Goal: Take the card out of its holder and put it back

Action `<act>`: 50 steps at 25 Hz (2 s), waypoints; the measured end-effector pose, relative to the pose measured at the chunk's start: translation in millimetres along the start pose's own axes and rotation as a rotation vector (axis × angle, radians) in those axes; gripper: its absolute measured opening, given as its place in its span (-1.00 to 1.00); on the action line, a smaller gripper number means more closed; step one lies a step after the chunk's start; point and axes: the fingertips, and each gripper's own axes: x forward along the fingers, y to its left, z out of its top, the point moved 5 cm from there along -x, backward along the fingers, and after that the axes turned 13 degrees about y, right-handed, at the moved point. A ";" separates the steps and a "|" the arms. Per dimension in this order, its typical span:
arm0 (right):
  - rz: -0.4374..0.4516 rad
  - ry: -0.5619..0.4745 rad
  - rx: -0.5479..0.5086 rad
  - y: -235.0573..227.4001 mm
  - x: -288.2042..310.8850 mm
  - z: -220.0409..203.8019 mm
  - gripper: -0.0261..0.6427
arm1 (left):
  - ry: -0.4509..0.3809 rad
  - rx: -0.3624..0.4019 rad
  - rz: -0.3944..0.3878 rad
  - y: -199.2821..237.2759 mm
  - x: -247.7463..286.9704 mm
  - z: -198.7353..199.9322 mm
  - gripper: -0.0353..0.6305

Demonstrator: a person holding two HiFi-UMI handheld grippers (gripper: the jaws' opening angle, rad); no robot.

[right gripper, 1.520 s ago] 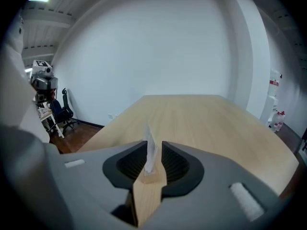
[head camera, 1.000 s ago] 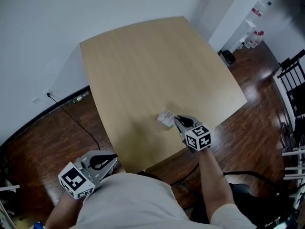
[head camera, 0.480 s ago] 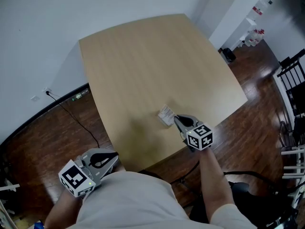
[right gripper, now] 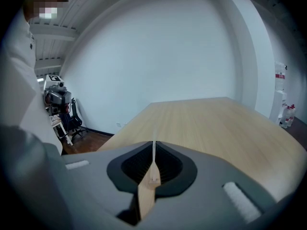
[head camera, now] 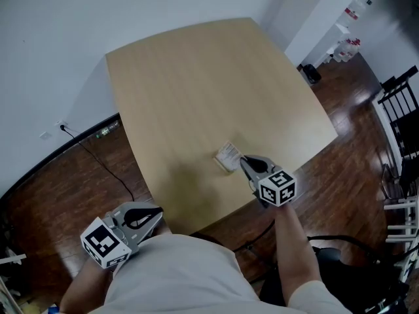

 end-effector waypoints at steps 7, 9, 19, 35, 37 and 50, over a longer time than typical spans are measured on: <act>-0.012 -0.028 -0.011 0.3 -17.1 13.6 -0.86 | 0.001 0.013 -0.025 1.2 2.1 1.1 -0.88; -0.019 -0.037 -0.012 1.8 -22.2 17.1 -0.86 | 0.004 0.018 -0.034 2.1 1.3 0.2 -0.88; -0.104 -0.100 0.003 13.8 -61.9 31.1 -0.86 | -0.006 0.069 -0.087 5.4 -6.9 1.3 -0.88; -0.254 -0.221 0.053 145.9 -149.2 20.1 -0.86 | 0.002 0.172 -0.160 21.4 -63.5 -22.1 -0.88; -0.264 -0.230 0.058 172.7 -157.5 15.7 -0.86 | 0.002 0.176 -0.172 22.5 -69.3 -29.2 -0.88; -0.214 -0.253 0.052 340.7 -166.2 12.6 -0.86 | 0.003 0.218 -0.256 32.1 -107.5 -59.0 -0.87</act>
